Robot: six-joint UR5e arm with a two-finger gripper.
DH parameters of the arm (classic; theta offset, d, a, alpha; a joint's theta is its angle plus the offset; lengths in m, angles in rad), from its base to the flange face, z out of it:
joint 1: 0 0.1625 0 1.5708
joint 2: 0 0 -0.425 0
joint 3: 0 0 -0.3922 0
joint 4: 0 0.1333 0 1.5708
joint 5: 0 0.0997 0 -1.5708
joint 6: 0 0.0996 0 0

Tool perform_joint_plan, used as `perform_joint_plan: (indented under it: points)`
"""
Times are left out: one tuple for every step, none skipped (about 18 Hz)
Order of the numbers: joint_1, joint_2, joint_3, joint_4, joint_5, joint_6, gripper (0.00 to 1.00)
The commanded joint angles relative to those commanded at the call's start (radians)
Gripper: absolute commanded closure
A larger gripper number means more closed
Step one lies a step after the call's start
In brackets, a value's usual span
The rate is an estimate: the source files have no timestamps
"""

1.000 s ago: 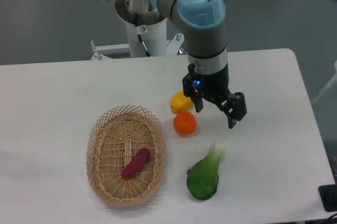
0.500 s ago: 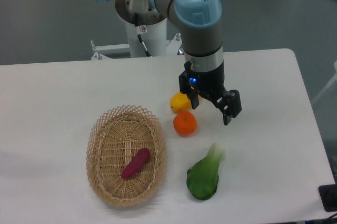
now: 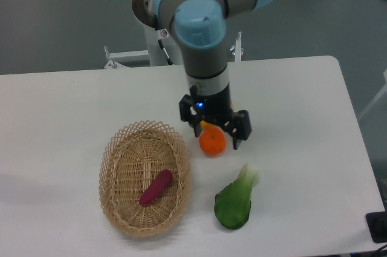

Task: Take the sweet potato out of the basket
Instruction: 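Move the open gripper over the basket toward the sweet potato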

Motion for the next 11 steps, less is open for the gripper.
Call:
perform_joint_plan:
  points:
    - [-0.006,-0.017,0.002,0.003,-0.003,-0.044,0.00]
    - [-0.015,-0.028,0.002,0.005,-0.005,-0.075,0.00]
    - [-0.026,-0.035,0.002,0.006,-0.005,-0.079,0.00]
    - [-0.040,-0.047,0.002,0.008,-0.005,-0.077,0.00]
    - [-0.055,-0.061,0.000,0.006,-0.008,-0.077,0.00]
    - [-0.067,-0.080,-0.008,0.005,-0.011,-0.077,0.00]
    - [-0.083,-0.100,-0.015,0.003,-0.009,-0.080,0.00]
    - [-0.092,-0.109,-0.015,0.003,-0.009,-0.079,0.00]
    - [-0.095,-0.110,-0.021,0.002,-0.011,-0.076,0.00]
    - [-0.104,-0.115,-0.028,0.002,-0.012,-0.075,0.00]
    - [-0.113,-0.126,-0.031,0.005,-0.012,-0.075,0.00]
